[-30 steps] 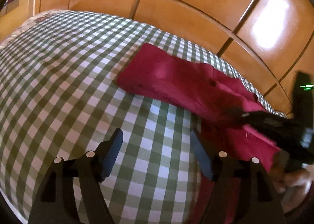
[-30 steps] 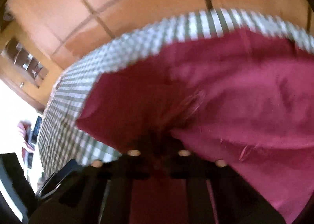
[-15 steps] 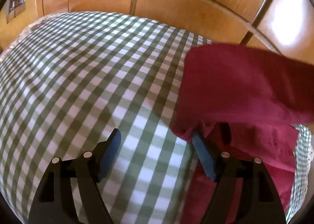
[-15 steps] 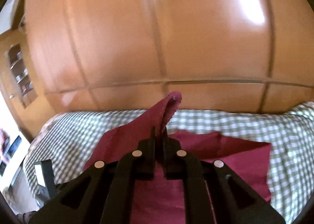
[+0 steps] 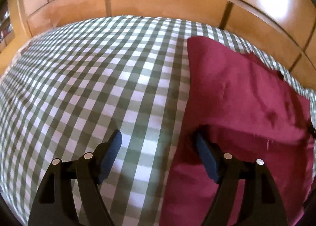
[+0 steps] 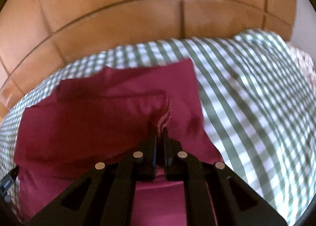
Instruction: Fold small clothes
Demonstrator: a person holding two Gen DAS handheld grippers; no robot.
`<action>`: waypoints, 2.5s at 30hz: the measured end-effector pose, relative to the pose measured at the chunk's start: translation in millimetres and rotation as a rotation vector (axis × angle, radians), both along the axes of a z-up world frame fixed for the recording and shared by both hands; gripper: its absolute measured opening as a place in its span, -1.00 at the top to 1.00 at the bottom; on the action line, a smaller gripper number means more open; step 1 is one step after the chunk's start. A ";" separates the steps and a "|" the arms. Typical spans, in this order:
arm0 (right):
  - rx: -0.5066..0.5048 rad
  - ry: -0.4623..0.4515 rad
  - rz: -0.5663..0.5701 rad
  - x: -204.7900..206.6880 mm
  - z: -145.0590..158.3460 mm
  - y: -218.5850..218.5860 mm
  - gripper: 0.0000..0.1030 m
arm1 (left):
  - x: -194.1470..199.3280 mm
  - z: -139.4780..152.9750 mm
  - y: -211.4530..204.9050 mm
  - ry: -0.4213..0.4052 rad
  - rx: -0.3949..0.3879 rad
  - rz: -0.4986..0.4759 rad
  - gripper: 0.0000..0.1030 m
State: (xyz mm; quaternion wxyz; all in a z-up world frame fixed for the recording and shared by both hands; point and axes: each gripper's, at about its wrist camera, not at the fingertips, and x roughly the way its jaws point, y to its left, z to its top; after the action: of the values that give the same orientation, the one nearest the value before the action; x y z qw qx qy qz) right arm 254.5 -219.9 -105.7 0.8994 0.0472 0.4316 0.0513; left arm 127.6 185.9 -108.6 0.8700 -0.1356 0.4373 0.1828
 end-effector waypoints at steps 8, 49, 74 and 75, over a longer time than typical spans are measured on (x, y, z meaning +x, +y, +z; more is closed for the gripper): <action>-0.043 -0.070 -0.080 -15.6 17.7 -14.0 -0.11 | -27.7 24.3 1.7 -0.108 -0.033 -0.068 -0.46; -0.098 -0.090 0.207 -33.9 1.8 68.0 -0.82 | 35.3 2.9 -79.3 -0.116 0.118 -0.260 -0.59; -0.129 -0.082 0.178 -35.6 -8.6 69.6 -0.95 | -62.8 48.2 -77.0 -0.237 0.099 -0.166 -0.62; -0.126 -0.081 0.176 -37.4 -6.7 69.0 -0.95 | -67.3 49.5 -77.1 -0.240 0.098 -0.168 -0.62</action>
State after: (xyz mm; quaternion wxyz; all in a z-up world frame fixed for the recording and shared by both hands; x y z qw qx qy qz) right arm 217.1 -150.9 -112.5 0.9092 -0.0497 0.3999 0.1047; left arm 60.3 108.8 -59.1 0.9338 -0.0766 0.3306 0.1130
